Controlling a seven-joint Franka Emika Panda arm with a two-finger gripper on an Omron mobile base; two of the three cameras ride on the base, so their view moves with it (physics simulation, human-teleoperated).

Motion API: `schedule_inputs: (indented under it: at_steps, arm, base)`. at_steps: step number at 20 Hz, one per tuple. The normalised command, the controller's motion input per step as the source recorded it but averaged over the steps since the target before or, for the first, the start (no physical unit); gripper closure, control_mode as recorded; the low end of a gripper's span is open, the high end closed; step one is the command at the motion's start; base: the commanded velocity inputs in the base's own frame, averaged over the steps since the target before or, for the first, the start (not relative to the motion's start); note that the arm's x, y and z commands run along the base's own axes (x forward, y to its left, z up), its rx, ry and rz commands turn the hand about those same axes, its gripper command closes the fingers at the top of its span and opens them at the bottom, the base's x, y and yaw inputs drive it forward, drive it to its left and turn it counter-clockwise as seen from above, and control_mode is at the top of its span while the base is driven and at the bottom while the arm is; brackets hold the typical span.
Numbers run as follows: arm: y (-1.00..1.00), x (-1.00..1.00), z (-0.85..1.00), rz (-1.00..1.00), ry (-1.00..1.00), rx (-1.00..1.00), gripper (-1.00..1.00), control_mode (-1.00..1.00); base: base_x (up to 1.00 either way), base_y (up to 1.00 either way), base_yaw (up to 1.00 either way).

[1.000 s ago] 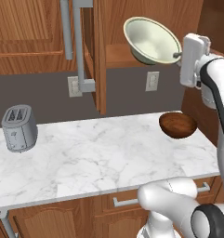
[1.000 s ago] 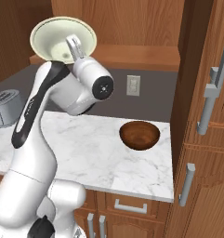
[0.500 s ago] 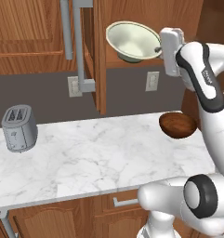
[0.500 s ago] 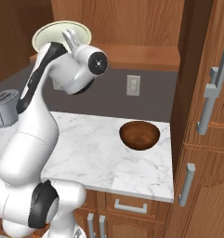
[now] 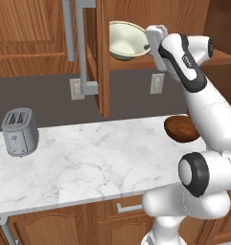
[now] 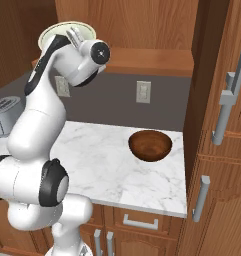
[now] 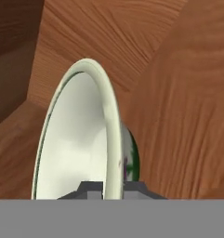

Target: Open the cabinet. Pick the bowls from the counter and place them in the cabinet. Then close the cabinet.

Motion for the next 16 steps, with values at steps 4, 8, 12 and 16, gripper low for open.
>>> schedule_inputs:
  at_steps: [4,8,12,16]
  arm:
    - [0.03,0.65,0.0,0.01,0.06,-0.02,1.0,-1.0]
    - [0.0,0.55,0.0,0.0,0.06,0.0,1.0,-1.0]
    - [0.03,0.43,0.0,0.0,0.04,0.0,1.0,-1.0]
    - [0.24,0.37,0.0,0.0,0.01,-0.04,1.0,-1.0]
  base:
    - [0.0,0.0,0.0]
    - [0.0,0.0,0.0]
    - [0.0,0.0,0.0]
    - [0.0,0.0,0.0]
